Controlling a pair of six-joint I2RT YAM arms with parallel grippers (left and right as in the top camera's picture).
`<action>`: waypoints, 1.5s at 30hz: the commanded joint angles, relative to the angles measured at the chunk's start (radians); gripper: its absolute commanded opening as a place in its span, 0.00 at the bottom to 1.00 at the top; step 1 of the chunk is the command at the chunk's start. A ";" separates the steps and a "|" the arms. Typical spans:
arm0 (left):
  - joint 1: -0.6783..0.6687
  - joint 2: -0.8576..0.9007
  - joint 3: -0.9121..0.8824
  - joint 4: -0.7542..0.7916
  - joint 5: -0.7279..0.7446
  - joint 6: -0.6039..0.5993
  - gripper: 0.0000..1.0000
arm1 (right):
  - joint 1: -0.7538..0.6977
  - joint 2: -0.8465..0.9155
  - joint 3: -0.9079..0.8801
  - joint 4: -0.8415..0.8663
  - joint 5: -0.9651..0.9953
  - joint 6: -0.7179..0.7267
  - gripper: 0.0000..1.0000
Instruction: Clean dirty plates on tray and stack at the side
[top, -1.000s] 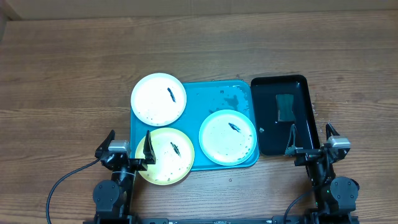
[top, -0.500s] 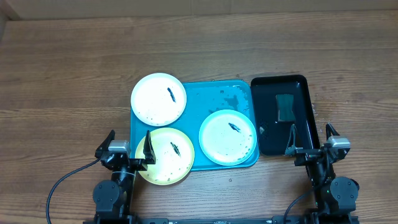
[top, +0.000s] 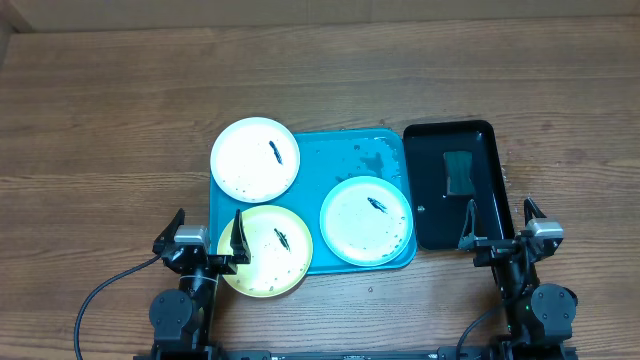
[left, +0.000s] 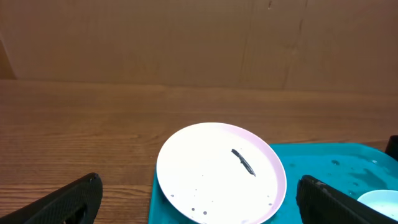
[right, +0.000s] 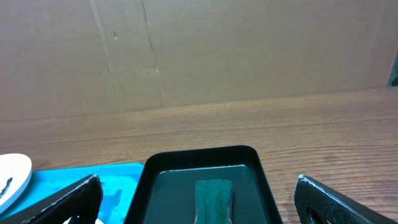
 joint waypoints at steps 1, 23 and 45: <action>-0.005 -0.008 -0.004 0.000 0.000 -0.011 1.00 | 0.005 -0.003 -0.010 0.006 0.010 -0.003 1.00; -0.005 -0.008 -0.004 0.000 0.000 -0.011 1.00 | 0.005 -0.003 -0.010 0.006 0.010 -0.003 1.00; -0.005 -0.008 -0.004 0.008 0.072 -0.034 1.00 | 0.005 -0.003 -0.010 0.006 0.002 -0.003 1.00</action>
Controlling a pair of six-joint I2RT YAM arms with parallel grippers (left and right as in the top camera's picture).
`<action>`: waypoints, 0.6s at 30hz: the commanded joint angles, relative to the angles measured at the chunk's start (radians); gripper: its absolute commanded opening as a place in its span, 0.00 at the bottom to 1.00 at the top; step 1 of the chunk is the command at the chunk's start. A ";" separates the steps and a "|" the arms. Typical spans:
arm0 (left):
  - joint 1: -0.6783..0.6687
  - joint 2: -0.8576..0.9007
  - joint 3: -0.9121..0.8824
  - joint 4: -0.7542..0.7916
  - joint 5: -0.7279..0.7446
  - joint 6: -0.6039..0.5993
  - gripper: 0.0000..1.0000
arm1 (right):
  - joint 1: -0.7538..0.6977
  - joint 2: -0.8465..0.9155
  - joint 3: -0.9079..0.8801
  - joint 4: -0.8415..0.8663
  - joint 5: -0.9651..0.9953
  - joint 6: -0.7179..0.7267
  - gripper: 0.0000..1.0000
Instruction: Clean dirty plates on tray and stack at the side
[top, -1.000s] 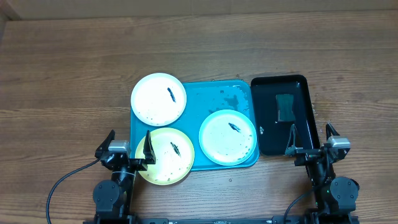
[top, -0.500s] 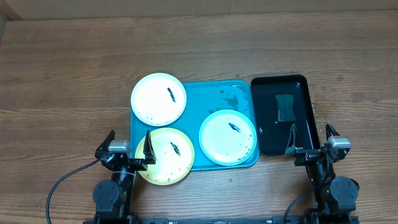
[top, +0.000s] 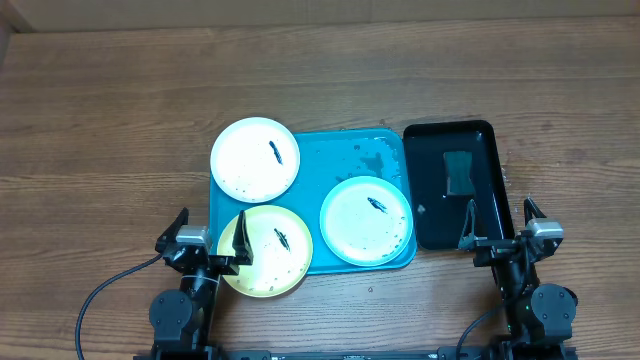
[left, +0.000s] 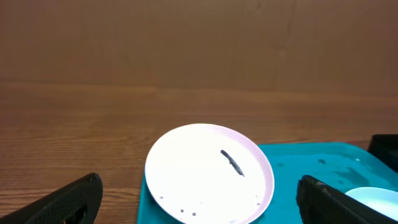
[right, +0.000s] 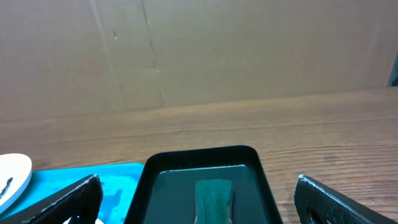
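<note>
Three dirty plates lie on the blue tray (top: 335, 160): a white plate (top: 255, 158) at its far left corner, a yellow plate (top: 270, 252) overhanging its near left edge, and a pale plate (top: 366, 220) on the right. Each carries a dark scrap and specks. My left gripper (top: 208, 243) stands open at the yellow plate's left edge, holding nothing. Its wrist view faces the white plate (left: 208, 174) between the fingers (left: 62, 199). My right gripper (top: 499, 222) is open at the near end of the black tray (top: 447, 128), facing the green sponge (right: 214, 198).
The black tray sits right of the blue tray with the green sponge (top: 458, 172) inside it. Bare wooden table (top: 120, 120) surrounds both trays. A cardboard wall (right: 199, 50) closes the far side.
My left gripper has shifted slightly to the right, so the white plate sits further left in its wrist view. The right gripper and all plates are unchanged.
</note>
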 joint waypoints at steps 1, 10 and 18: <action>-0.005 -0.008 -0.004 0.000 0.029 -0.018 1.00 | 0.005 -0.003 -0.010 0.006 0.003 -0.003 1.00; -0.005 -0.008 -0.002 0.002 0.101 -0.115 1.00 | 0.005 0.002 -0.010 0.007 -0.027 0.189 1.00; -0.005 -0.008 0.005 -0.006 0.162 -0.115 1.00 | 0.005 0.075 -0.009 0.007 -0.027 0.189 1.00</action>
